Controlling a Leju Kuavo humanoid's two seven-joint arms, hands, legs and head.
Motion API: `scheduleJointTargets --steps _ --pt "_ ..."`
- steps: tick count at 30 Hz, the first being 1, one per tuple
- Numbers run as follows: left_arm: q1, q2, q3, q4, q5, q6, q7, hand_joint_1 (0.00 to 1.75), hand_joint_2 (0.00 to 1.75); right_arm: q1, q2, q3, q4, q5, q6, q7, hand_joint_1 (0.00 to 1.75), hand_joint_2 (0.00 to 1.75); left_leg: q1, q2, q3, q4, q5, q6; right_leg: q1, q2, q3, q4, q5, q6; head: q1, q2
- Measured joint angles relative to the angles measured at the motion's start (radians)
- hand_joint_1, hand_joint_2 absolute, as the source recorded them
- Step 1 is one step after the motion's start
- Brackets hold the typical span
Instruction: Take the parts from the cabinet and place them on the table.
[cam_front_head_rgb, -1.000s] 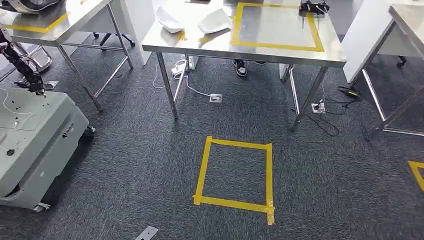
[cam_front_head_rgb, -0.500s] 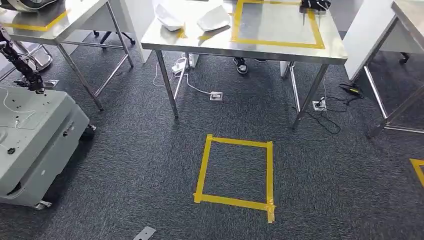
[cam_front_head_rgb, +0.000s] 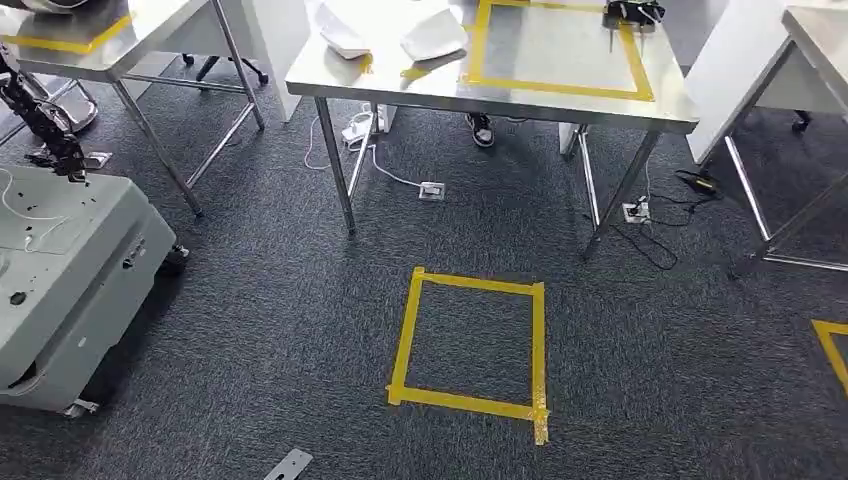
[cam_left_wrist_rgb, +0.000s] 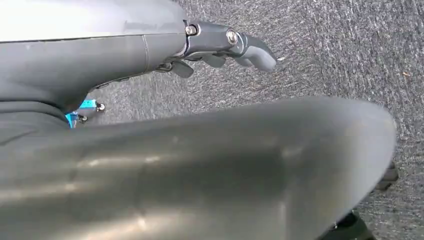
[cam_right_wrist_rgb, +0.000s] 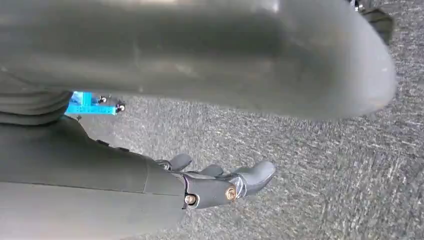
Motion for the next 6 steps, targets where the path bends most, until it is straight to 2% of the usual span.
scheduleJointTargets --steps 1,2,3,4,5,6 --pt "0.000 0.000 0.000 0.000 -0.001 0.000 0.000 0.00 0.00 0.001 0.000 -0.003 0.000 -0.001 0.000 -0.001 0.00 0.00 0.000 0.007 -0.005 0.003 0.001 -0.001 -0.003 0.000 -0.028 0.062 -0.023 0.005 0.000 0.000" --pt "0.000 -0.001 0.000 0.000 -0.002 0.000 0.000 0.00 0.00 0.003 0.000 -0.006 0.000 -0.002 0.000 -0.002 0.00 0.00 0.001 0.013 -0.010 0.007 0.002 -0.003 -0.007 0.000 -0.035 0.077 -0.019 0.009 0.000 0.000" --pt "0.000 -0.001 0.000 0.000 -0.003 0.000 0.000 0.00 0.00 0.004 0.000 -0.008 0.000 -0.004 0.000 -0.002 0.00 0.00 0.003 0.020 -0.016 0.013 0.003 -0.005 -0.011 -0.001 -0.015 0.043 0.008 0.012 0.000 0.000" --pt "-0.001 -0.002 0.000 0.000 -0.004 0.000 0.000 0.00 0.00 0.005 -0.001 -0.011 0.000 -0.006 -0.001 -0.002 0.00 0.00 0.006 0.027 -0.023 0.020 0.003 -0.009 -0.015 -0.006 0.026 -0.035 0.048 0.016 0.000 0.000" --pt "-0.002 -0.003 0.000 0.000 -0.005 0.000 0.000 0.00 0.00 0.004 -0.002 -0.013 0.000 -0.006 -0.001 -0.005 0.00 0.00 0.009 0.035 -0.031 0.029 0.004 -0.014 -0.018 -0.021 0.082 -0.137 0.087 0.020 0.000 0.000" --pt "-0.003 -0.003 0.000 0.000 -0.005 0.000 0.000 0.00 0.00 -0.001 -0.002 -0.014 0.000 -0.006 -0.001 -0.006 0.00 0.00 0.009 0.041 -0.036 0.041 0.003 -0.023 -0.020 -0.059 0.121 -0.213 0.102 0.020 0.000 0.000"
